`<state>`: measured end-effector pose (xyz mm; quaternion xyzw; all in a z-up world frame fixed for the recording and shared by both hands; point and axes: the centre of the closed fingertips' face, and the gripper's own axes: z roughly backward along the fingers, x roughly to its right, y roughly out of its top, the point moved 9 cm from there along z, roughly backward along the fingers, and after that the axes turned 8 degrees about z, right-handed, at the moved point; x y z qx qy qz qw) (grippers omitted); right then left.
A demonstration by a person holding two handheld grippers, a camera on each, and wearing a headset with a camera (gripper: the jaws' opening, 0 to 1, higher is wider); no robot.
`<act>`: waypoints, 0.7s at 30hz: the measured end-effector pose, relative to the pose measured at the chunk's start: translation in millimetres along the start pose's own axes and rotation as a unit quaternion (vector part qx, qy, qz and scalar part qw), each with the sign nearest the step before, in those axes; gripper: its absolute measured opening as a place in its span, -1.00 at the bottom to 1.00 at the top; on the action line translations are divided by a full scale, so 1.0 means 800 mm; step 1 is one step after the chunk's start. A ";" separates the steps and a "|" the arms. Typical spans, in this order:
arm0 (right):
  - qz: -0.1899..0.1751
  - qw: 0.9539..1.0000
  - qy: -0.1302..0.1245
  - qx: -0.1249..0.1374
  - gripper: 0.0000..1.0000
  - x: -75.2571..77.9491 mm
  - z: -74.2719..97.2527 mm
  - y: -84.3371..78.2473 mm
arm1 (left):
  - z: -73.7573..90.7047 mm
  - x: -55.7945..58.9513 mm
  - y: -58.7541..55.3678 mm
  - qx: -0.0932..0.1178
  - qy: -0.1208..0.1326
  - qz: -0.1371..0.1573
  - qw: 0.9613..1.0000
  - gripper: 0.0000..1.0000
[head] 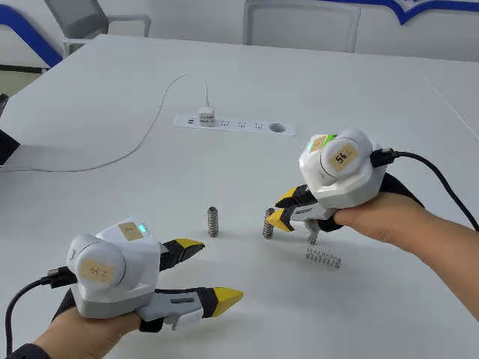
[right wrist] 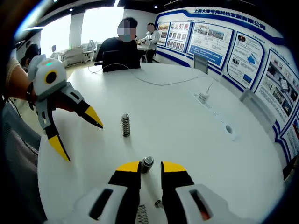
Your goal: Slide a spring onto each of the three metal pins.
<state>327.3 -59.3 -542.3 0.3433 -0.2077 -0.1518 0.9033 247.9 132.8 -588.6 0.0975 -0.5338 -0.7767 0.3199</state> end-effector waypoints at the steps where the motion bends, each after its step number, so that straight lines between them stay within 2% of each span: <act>1: 0.001 1.000 -0.002 0.001 -0.65 0.000 0.004 0.000 | 0.000 0.000 0.000 0.000 0.000 0.000 1.000 0.17; 15: 0.002 1.000 -0.020 0.012 -0.65 -0.009 0.046 -0.017 | 0.001 -0.001 0.000 0.003 0.004 0.001 1.000 0.15; 21: -0.011 1.000 -0.025 0.006 -0.65 -0.010 0.059 -0.038 | 0.003 -0.003 0.001 0.005 0.007 0.002 1.000 0.15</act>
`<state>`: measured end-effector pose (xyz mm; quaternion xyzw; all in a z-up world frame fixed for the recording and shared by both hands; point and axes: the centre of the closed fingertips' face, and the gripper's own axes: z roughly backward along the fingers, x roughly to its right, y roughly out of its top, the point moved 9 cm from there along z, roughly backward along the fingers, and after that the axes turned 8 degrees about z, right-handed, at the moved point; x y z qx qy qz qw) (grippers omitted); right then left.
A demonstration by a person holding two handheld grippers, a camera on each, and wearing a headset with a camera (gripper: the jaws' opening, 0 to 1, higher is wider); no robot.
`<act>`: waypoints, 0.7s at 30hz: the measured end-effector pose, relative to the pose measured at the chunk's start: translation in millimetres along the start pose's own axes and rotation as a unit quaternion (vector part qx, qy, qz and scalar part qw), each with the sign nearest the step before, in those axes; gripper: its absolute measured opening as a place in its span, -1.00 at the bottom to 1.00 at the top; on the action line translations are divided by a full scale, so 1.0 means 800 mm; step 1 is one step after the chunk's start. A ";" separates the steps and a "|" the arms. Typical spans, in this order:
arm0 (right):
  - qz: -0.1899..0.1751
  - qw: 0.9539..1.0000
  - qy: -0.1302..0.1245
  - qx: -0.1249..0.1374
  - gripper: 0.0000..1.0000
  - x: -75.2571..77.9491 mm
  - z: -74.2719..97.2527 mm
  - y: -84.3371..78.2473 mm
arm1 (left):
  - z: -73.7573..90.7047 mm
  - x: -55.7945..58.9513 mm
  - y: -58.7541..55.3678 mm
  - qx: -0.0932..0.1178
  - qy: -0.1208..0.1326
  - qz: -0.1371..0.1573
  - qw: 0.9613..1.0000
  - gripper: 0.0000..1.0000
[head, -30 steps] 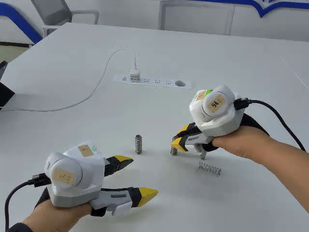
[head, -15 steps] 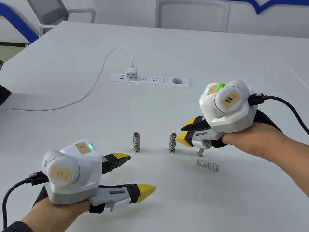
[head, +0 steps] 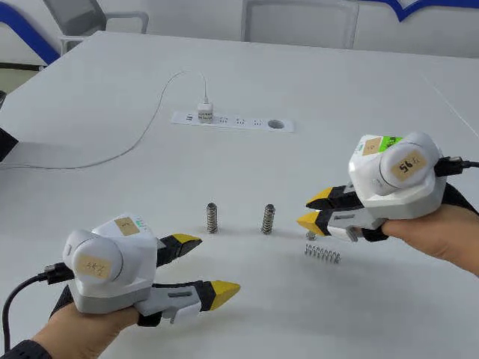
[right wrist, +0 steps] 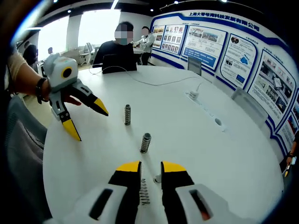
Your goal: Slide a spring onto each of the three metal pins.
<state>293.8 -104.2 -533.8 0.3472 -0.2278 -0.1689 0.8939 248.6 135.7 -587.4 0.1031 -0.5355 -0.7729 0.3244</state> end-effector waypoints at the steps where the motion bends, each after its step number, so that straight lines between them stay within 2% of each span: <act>1: -0.005 1.000 0.001 -0.001 -0.65 0.000 0.001 -0.004 | 0.000 0.000 0.000 0.000 0.000 0.000 1.000 0.15; 8: -0.022 1.000 0.008 -0.014 -0.65 -0.011 0.008 -0.034 | 0.000 0.000 0.000 0.000 -0.001 -0.001 1.000 0.14; 12: -0.037 0.999 0.011 -0.020 -0.65 -0.012 0.009 -0.052 | -0.001 0.000 -0.001 -0.002 -0.001 -0.001 1.000 0.14; 21: -0.057 0.998 0.026 -0.024 -0.65 -0.016 0.004 -0.076 | -0.002 0.001 -0.001 -0.004 -0.002 -0.002 1.000 0.13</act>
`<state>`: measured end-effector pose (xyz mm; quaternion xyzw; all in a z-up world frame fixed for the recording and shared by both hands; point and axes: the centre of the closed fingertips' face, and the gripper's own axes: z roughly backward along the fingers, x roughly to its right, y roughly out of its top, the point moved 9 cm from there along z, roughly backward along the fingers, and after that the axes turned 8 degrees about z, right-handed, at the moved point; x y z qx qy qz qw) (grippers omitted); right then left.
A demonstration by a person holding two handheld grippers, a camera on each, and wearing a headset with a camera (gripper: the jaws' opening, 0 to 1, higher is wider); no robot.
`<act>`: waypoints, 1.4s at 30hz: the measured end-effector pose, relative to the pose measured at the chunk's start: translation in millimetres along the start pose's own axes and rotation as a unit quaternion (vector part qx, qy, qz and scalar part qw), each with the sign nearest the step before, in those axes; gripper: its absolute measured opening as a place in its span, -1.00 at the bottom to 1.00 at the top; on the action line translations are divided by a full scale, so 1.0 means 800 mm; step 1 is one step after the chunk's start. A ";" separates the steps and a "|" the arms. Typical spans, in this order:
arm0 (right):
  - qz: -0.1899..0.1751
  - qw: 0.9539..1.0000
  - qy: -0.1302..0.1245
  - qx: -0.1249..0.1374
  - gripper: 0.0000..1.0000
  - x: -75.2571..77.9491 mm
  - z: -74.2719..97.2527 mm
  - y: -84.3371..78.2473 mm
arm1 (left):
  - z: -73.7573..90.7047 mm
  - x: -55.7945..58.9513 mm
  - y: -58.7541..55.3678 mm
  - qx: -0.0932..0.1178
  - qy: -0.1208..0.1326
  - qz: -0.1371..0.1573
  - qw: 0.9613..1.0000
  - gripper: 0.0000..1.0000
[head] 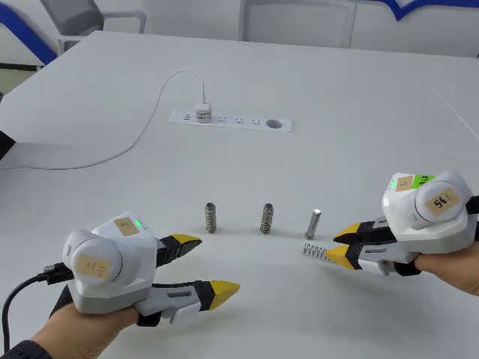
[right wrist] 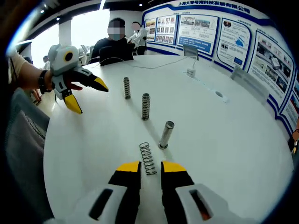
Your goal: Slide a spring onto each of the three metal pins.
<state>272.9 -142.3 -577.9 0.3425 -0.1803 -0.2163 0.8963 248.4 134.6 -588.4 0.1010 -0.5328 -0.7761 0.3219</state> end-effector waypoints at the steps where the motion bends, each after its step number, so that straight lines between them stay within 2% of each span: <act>1: -0.003 1.000 0.002 -0.001 -0.65 0.000 -0.002 -0.003 | 0.000 0.000 0.000 0.000 0.000 -0.001 1.000 0.13; 9: -0.008 1.000 0.008 -0.006 -0.66 0.000 -0.008 -0.016 | -0.001 0.001 0.000 -0.004 -0.001 -0.002 1.000 0.12; 16: -0.012 1.000 0.012 0.000 -0.70 0.002 -0.010 -0.022 | -0.001 0.001 0.000 -0.006 -0.001 -0.003 1.000 0.11; 21: -0.011 1.000 0.016 0.009 -0.71 0.001 -0.012 -0.020 | 0.000 0.002 0.000 -0.007 0.000 -0.003 1.000 0.10; 28: -0.004 1.000 0.012 0.008 -0.76 0.001 -0.012 -0.020 | 0.000 0.003 -0.001 -0.009 -0.001 -0.002 1.000 0.08; 36: 0.000 1.000 0.013 0.011 -0.77 -0.003 -0.004 -0.013 | -0.004 0.006 -0.001 -0.010 -0.007 -0.004 1.000 0.06; 42: 0.009 0.999 0.030 0.015 -0.77 -0.014 0.001 -0.001 | -0.009 0.012 0.002 -0.010 -0.018 -0.011 1.000 0.02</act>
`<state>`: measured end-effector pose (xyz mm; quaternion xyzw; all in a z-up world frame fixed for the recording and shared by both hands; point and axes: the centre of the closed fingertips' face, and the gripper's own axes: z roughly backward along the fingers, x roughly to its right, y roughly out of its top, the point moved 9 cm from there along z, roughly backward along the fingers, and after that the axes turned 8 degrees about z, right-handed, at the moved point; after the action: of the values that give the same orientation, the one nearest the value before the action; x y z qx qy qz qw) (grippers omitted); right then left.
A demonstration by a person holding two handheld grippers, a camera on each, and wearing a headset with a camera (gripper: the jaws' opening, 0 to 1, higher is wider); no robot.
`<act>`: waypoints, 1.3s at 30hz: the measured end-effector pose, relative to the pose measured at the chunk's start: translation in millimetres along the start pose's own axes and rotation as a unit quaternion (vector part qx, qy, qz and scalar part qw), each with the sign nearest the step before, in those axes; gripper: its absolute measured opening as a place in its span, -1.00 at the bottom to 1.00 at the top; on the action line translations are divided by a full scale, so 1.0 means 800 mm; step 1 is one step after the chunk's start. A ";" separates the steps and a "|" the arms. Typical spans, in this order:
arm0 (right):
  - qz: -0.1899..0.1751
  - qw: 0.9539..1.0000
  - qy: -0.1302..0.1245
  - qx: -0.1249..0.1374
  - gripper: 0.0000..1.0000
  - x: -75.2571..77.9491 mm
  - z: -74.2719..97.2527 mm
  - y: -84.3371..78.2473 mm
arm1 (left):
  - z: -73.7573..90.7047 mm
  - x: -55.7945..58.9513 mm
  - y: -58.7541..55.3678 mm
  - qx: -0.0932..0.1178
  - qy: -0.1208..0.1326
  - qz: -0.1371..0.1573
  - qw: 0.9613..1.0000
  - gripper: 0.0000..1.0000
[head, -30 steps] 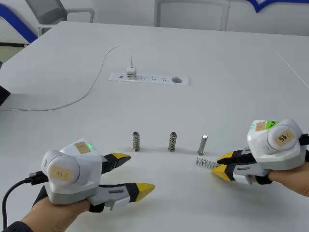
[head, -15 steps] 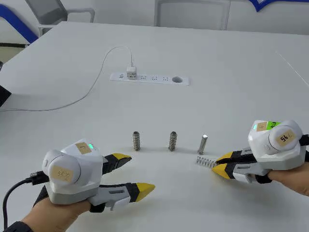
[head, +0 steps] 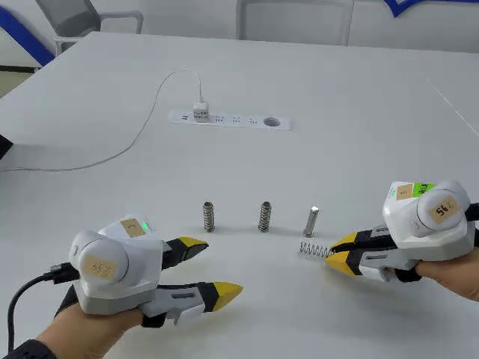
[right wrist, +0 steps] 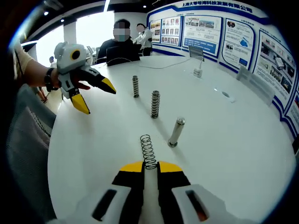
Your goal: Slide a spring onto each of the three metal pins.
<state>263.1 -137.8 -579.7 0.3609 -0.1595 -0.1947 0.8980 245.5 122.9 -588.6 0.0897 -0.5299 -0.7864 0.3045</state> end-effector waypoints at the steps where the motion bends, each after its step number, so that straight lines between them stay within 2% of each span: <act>1: 0.004 1.000 0.002 0.002 -0.77 -0.002 0.000 0.003 | -0.001 0.000 0.000 0.000 -0.001 -0.001 1.000 0.02; 17: 0.056 0.997 0.052 0.022 -0.77 -0.024 -0.008 0.050 | -0.010 0.008 0.012 0.003 -0.020 -0.018 1.000 -0.08; 39: 0.106 0.990 0.094 0.022 -0.77 -0.043 -0.023 0.082 | -0.020 0.020 0.023 0.009 -0.045 -0.048 0.998 -0.33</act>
<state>256.2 -67.3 -550.6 0.3784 -0.1155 -0.0603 0.9164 247.2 96.7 -575.8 0.0821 -0.5450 -0.7986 0.2417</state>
